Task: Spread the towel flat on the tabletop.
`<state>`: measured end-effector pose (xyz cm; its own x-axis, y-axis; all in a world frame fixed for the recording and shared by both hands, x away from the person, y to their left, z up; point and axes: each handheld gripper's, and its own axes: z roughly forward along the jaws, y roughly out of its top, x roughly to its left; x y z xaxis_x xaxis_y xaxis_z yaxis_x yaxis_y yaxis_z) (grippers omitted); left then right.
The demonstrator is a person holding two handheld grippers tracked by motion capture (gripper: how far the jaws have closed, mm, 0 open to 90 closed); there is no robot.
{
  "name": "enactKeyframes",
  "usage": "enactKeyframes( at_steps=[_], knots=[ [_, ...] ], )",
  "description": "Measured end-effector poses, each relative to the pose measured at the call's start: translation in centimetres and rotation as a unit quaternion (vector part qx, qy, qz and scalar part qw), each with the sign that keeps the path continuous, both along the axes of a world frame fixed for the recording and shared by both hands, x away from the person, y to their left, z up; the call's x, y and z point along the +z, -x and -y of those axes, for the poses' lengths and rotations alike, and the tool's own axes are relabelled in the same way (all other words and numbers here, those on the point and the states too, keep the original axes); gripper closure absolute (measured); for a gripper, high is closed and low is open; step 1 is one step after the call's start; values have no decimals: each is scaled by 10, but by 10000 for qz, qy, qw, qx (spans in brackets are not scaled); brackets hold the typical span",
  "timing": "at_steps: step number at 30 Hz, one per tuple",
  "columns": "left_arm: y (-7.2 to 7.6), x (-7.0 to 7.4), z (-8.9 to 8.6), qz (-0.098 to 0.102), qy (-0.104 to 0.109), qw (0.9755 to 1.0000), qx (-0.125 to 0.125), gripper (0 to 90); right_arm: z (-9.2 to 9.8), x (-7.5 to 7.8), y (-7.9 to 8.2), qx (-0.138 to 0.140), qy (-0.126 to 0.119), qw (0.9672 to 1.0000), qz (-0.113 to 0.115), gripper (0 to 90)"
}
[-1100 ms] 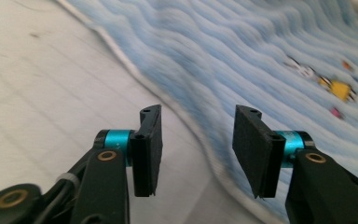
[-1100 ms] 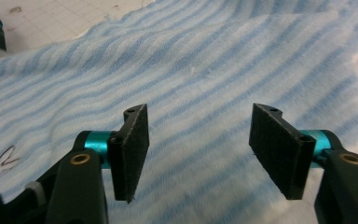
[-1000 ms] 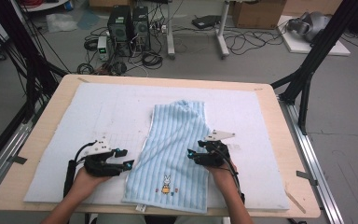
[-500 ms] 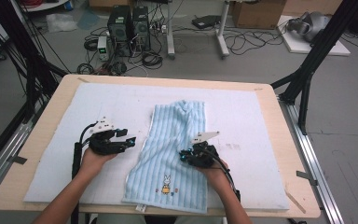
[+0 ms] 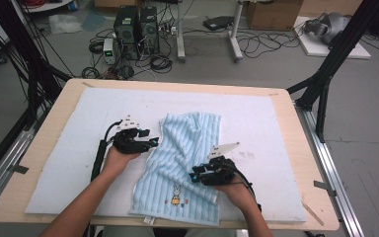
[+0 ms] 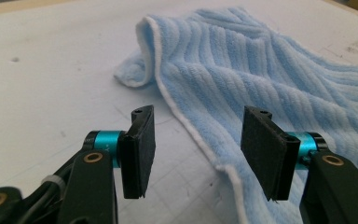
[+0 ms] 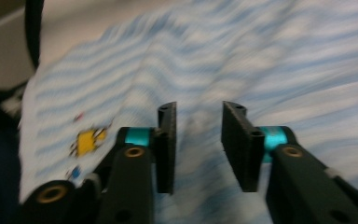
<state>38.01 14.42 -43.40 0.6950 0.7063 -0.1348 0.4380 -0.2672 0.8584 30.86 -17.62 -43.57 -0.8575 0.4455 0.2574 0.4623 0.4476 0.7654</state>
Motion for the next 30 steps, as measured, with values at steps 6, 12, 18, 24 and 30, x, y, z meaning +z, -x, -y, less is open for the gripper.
enactKeyframes(
  at_steps=[6,12,18,24,30],
  knots=[
    [-8,-9,25,-47,-466,9988,-137,459,22,5,-6,-855,-229,9958,238,508],
    [0,-14,40,114,-1067,9922,-636,844,31,4,-9,-1141,-256,9926,324,472],
    [9,-12,33,-33,-995,9915,-842,863,35,4,-9,-1306,-275,9905,329,476],
    [25,-9,18,-127,-856,9919,-926,864,34,3,-10,-1353,-274,9898,347,494],
    [49,-12,3,-246,-559,9931,-1002,864,34,3,-12,-1505,-260,9873,442,499]
  ],
)
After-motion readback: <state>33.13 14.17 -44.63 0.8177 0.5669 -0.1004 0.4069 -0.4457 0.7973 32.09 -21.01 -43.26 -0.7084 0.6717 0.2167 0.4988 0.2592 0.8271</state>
